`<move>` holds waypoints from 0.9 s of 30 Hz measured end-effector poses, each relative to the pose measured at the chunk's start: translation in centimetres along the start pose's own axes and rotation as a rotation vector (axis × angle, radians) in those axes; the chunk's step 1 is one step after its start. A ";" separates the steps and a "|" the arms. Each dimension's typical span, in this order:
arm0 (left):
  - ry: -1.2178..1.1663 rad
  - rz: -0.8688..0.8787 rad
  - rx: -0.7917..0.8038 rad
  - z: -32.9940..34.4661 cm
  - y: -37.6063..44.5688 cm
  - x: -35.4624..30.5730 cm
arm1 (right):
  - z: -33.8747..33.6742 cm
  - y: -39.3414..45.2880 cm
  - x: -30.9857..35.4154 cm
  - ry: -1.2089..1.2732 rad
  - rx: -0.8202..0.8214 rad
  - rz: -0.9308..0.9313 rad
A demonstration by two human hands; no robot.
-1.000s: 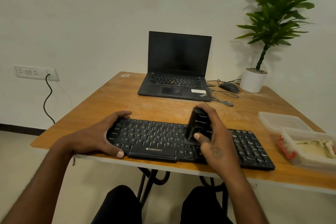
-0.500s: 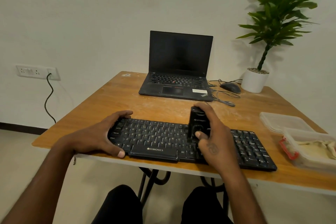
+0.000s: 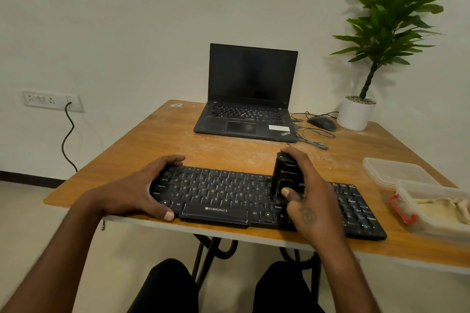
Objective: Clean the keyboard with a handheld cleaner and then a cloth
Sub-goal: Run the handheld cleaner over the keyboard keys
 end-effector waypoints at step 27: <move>0.005 0.004 0.012 -0.1 0.0 0.0 | 1.9 1.8 0.8 0.081 0.062 -0.015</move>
Point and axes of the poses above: each hand's wrist, its own y-axis towards the middle knuckle, its own z-axis out of the palm, x = y × z, the point moved 1 cm from there along y, towards the middle knuckle, and after that the axes turned 2 degrees about -y, right-handed, at the moved point
